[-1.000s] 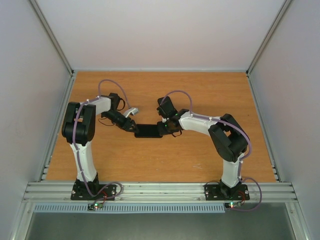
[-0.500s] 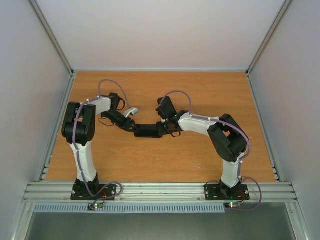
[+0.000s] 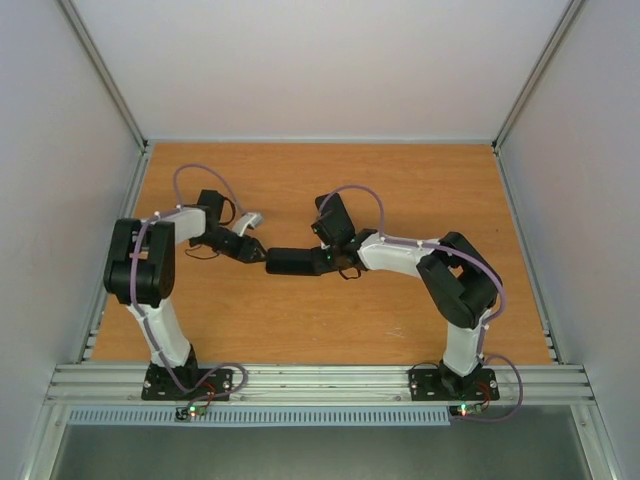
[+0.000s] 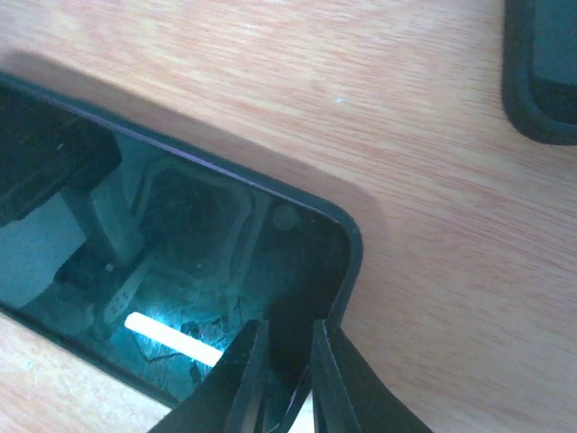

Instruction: Put the phone into the phone case

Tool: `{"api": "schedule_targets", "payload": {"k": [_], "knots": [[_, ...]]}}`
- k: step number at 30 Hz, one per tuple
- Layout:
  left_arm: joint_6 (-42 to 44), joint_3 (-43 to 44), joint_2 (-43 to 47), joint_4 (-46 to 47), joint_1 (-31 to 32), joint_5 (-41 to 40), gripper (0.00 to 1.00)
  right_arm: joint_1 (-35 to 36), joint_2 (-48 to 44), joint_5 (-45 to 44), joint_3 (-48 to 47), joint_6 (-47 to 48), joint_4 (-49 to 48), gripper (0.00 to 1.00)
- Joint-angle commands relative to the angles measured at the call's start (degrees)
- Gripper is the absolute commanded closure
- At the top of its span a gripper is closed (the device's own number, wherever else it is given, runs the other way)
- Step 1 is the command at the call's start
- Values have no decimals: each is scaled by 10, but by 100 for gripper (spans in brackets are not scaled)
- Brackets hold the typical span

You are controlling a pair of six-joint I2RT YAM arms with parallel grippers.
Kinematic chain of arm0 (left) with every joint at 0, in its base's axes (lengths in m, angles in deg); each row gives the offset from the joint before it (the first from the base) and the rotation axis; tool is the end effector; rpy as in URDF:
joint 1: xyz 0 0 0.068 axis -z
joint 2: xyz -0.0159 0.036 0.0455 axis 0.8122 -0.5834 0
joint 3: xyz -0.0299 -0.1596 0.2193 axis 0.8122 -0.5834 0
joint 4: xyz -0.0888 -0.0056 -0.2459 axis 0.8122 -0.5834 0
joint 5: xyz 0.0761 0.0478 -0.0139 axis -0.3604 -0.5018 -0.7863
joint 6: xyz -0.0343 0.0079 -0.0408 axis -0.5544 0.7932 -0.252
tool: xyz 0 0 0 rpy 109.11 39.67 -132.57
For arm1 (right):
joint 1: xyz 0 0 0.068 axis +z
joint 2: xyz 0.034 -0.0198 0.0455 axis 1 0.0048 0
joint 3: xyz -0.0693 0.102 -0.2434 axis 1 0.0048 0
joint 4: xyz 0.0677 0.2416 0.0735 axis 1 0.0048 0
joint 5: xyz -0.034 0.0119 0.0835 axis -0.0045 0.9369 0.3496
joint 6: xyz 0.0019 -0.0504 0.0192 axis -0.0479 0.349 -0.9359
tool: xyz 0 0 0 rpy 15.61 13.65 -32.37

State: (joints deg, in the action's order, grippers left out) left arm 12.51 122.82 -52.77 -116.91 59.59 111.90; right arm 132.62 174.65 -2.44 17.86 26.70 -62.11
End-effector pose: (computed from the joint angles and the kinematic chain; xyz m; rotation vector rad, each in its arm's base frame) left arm 0.3224 -0.0555 0.1280 0.7681 2.5952 -1.1090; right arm 0.2725 0.2534 0.1456 -0.3444 2.6783 0.4126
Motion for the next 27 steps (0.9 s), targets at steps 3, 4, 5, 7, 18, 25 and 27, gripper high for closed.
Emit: {"api": "schedule_targets", "payload": {"k": [3,4,5,7,18,25,27], "knots": [[-87,-51,88,166,-12,-23,56,18,-48,21,39,-4,-64,81],[-91,-54,96,171,-12,-18,56,18,-55,18,46,-5,-69,79],[-94,-57,104,174,-12,-18,56,18,-61,15,52,-6,-74,77],[-96,-68,123,191,-12,-21,56,18,-74,12,63,-9,-79,72],[-160,3,176,178,1,33,56,18,-136,-29,125,14,-109,25],[-322,-172,285,477,32,19,53,32,-144,-58,138,64,-118,2],[-317,-200,305,489,32,9,52,54,-137,-90,123,85,-100,1]]}}
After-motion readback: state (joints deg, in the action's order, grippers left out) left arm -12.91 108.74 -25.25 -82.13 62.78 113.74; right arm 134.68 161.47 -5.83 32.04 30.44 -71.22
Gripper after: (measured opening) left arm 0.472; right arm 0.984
